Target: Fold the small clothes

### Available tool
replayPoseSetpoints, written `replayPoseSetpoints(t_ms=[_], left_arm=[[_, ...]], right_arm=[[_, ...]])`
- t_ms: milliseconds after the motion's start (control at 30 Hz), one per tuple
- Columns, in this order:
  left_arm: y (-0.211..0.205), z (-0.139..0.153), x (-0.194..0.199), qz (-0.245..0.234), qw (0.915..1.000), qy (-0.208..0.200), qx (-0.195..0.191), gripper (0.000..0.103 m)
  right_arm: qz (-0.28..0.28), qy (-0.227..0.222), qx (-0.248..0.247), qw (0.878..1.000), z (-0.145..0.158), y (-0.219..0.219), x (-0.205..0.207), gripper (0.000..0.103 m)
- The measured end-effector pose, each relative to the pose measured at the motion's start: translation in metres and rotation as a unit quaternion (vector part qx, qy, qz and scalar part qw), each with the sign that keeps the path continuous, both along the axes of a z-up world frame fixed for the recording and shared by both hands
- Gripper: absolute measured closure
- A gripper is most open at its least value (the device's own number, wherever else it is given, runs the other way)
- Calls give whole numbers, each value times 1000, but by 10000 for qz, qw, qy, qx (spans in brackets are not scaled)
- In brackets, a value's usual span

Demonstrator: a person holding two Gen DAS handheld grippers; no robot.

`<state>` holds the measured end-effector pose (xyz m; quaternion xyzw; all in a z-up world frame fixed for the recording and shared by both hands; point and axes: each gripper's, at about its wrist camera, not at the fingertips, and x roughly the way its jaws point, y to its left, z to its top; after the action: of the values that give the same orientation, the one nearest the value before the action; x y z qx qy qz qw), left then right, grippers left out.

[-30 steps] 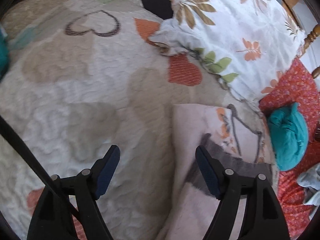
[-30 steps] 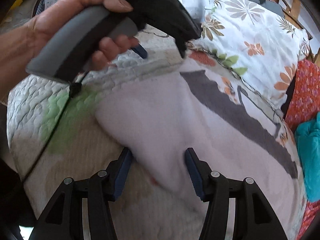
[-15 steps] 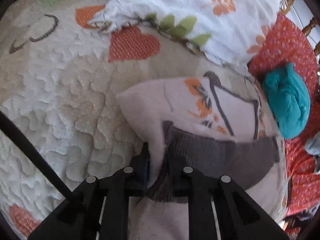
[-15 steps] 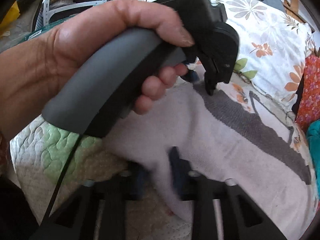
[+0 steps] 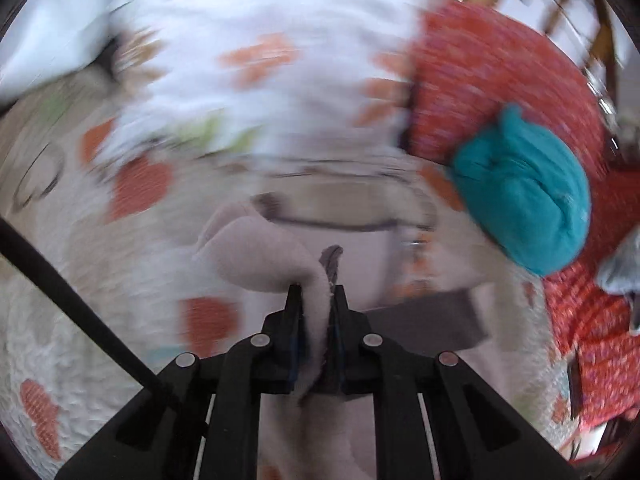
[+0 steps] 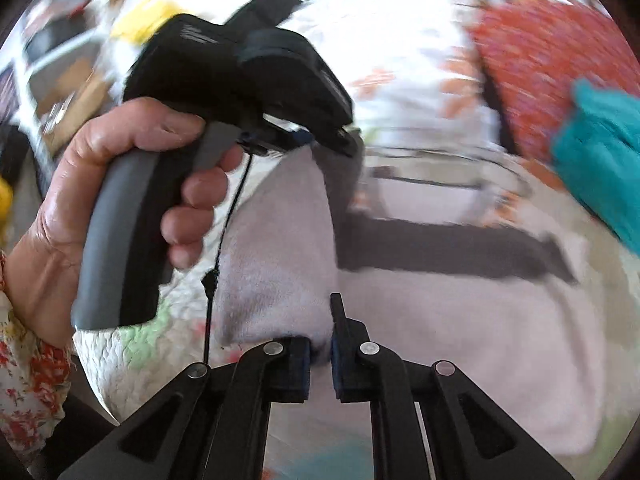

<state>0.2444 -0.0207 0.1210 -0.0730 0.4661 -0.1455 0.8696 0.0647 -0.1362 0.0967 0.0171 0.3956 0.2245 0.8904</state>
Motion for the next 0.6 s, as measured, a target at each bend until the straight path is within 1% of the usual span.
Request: replayPoseSetpoints(t_ms=[67, 100, 133, 167, 233, 267, 333, 367, 400, 433, 467, 500, 567, 600], left_arm=[[-59, 10, 0, -490, 9988, -32, -26, 90], [-80, 11, -1, -645, 9979, -19, 14, 90], [-108, 9, -3, -849, 9963, 11, 109, 90], [-139, 3, -8, -1063, 9940, 26, 272, 90], [-179, -11, -18, -1345, 9893, 99, 564, 88], [-194, -18, -24, -1489, 9863, 175, 683, 87], [-204, -22, -36, -1562, 9851, 254, 679, 87], [-202, -21, -40, -1536, 9858, 269, 629, 86], [-195, -17, -45, -1470, 9872, 280, 553, 82], [-188, -13, -49, -1397, 9886, 265, 497, 78], [-178, -7, -54, -1289, 9905, 213, 430, 67], [-163, 0, -61, -1116, 9931, 77, 363, 55], [-132, 8, -79, -813, 9956, -187, 418, 43], [-125, 7, -83, -704, 9960, -265, 479, 41]], right_arm=[[-467, 21, 122, 9988, 4, -46, -9, 95], [-749, 49, 176, 9970, 4, -72, -15, 95], [-904, 90, 218, 9956, 3, -86, -17, 95], [-1166, 230, 328, 9924, -2, -112, -23, 95], [-1426, 463, 443, 9877, -15, -140, -27, 95], [-1590, 637, 487, 9840, -26, -156, -30, 95], [-1644, 873, 616, 9806, -41, -171, -30, 93], [-1710, 964, 693, 9781, -47, -178, -28, 89], [-1774, 1031, 768, 9757, -51, -183, -26, 88], [-1805, 1153, 977, 9719, -55, -189, -22, 87], [-1817, 1233, 1158, 9687, -57, -194, -18, 87], [-1831, 1256, 1243, 9671, -57, -196, -18, 86], [-1895, 1288, 1348, 9640, -57, -201, -17, 77], [-1931, 1300, 1409, 9623, -57, -205, -19, 69]])
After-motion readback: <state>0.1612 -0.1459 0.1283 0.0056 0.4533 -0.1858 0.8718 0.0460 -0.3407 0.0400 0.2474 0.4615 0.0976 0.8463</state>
